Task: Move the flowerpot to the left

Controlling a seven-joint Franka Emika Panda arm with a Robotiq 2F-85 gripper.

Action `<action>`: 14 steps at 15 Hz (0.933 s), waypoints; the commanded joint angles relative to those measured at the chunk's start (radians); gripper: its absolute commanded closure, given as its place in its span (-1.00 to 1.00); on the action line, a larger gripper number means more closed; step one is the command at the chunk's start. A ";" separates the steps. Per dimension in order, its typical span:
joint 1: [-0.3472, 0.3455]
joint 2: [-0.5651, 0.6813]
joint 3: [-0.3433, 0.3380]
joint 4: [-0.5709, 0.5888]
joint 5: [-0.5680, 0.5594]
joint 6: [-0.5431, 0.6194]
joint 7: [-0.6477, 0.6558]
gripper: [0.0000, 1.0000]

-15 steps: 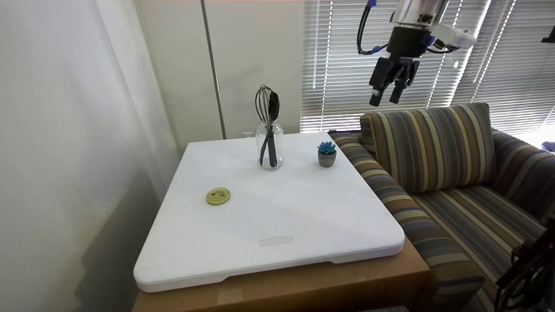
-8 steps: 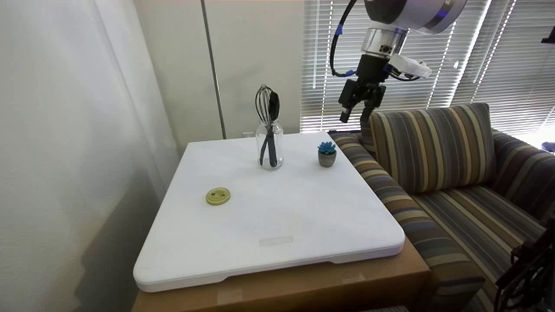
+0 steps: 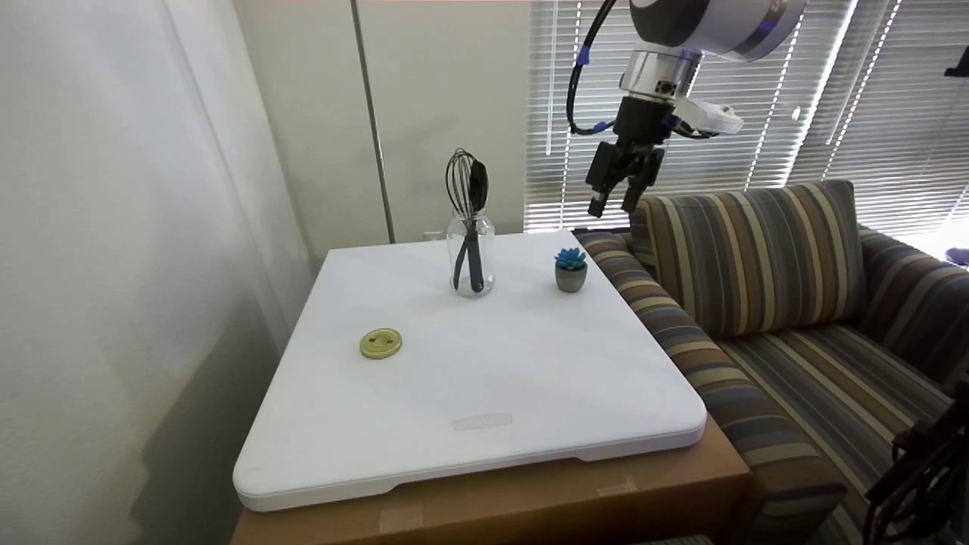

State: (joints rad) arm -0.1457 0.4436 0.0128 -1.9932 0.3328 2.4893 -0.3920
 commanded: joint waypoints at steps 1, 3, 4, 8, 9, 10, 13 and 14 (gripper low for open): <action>-0.018 0.092 0.027 0.113 -0.084 -0.019 -0.047 -1.00; -0.016 0.139 0.032 0.174 -0.147 -0.030 -0.065 -1.00; -0.017 0.165 0.034 0.204 -0.173 -0.028 -0.070 -1.00; -0.014 0.182 0.032 0.213 -0.257 -0.006 -0.026 -1.00; -0.014 0.208 0.029 0.239 -0.275 -0.008 -0.026 -1.00; -0.015 0.228 0.027 0.259 -0.282 -0.009 -0.026 -1.00; -0.025 0.243 0.037 0.277 -0.277 -0.020 -0.044 -1.00; -0.026 0.250 0.036 0.283 -0.277 -0.019 -0.042 -1.00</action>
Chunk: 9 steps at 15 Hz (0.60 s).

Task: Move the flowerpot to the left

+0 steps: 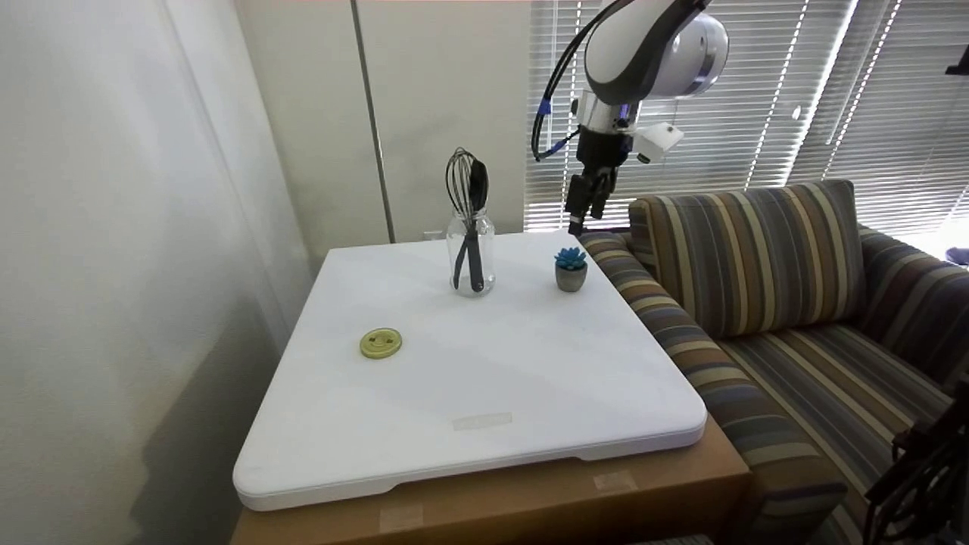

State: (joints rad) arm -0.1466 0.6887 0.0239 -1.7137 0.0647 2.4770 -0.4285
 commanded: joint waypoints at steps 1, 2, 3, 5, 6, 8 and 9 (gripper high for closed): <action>-0.028 0.015 0.029 0.012 -0.012 0.001 -0.019 -1.00; -0.030 0.021 0.032 0.015 -0.013 0.008 -0.025 -1.00; -0.030 0.028 0.034 0.019 -0.012 0.011 -0.023 -1.00; -0.024 0.048 0.031 0.027 -0.024 0.022 -0.027 -1.00; -0.015 0.059 0.022 0.032 -0.037 0.026 -0.018 -1.00; 0.020 0.084 -0.018 0.039 -0.100 0.043 0.030 -1.00; 0.029 0.096 -0.031 0.041 -0.126 0.055 0.053 -1.00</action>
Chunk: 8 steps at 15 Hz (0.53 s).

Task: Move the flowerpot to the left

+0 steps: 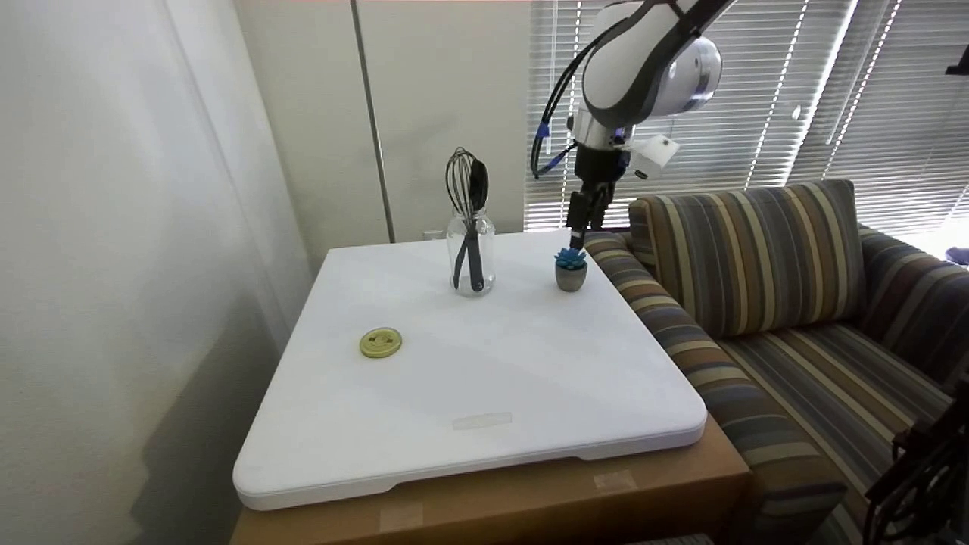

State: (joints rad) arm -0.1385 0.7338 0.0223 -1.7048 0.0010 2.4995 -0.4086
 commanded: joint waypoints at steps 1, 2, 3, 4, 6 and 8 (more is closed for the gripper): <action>0.019 0.068 -0.029 0.041 -0.076 0.046 0.035 -1.00; 0.022 0.084 -0.033 0.050 -0.091 0.064 0.044 -1.00; 0.018 0.098 -0.029 0.058 -0.097 0.079 0.047 -1.00; 0.015 0.112 -0.022 0.070 -0.098 0.100 0.051 -1.00; 0.017 0.141 -0.022 0.097 -0.099 0.127 0.062 -1.00; 0.030 0.170 -0.037 0.128 -0.111 0.142 0.077 -1.00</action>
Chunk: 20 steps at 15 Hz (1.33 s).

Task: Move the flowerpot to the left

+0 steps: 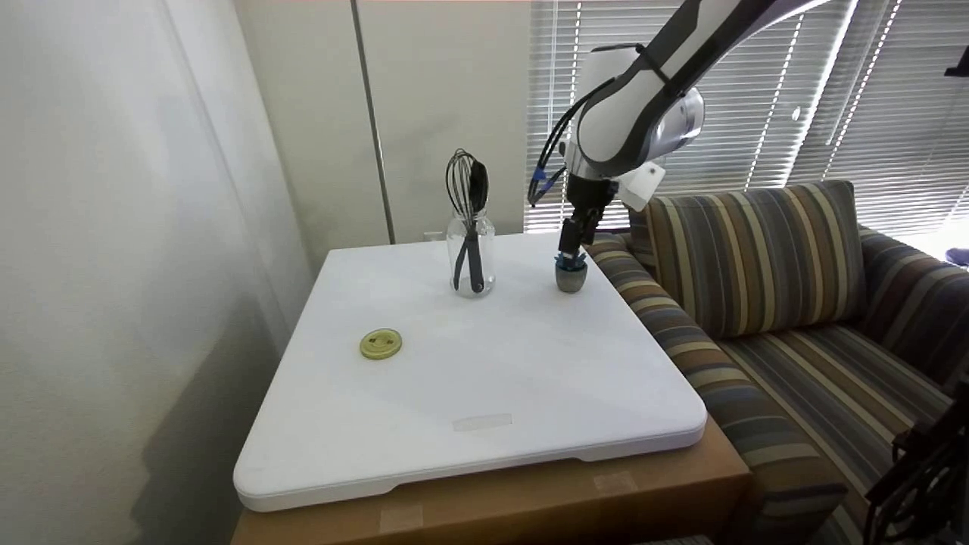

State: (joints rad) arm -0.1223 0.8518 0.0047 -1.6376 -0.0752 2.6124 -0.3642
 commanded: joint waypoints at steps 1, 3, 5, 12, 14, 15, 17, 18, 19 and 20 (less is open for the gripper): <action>0.018 0.063 -0.025 0.074 -0.041 0.035 0.040 -1.00; 0.024 0.091 -0.032 0.105 -0.052 0.043 0.058 -1.00; 0.028 0.118 -0.033 0.140 -0.057 0.035 0.067 -1.00; 0.019 0.189 -0.018 0.245 -0.045 -0.038 0.060 -1.00; 0.011 0.194 -0.012 0.266 -0.031 -0.109 0.067 -1.00; 0.008 0.196 -0.012 0.279 -0.025 -0.148 0.074 -1.00; 0.003 0.198 -0.008 0.302 -0.015 -0.221 0.082 -1.00; 0.002 0.199 -0.008 0.311 -0.012 -0.245 0.086 -1.00; -0.004 0.201 -0.003 0.322 -0.006 -0.266 0.084 -1.00; -0.006 0.203 -0.002 0.330 -0.002 -0.282 0.085 -1.00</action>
State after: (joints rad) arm -0.1061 1.0323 -0.0137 -1.3623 -0.0968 2.3991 -0.2774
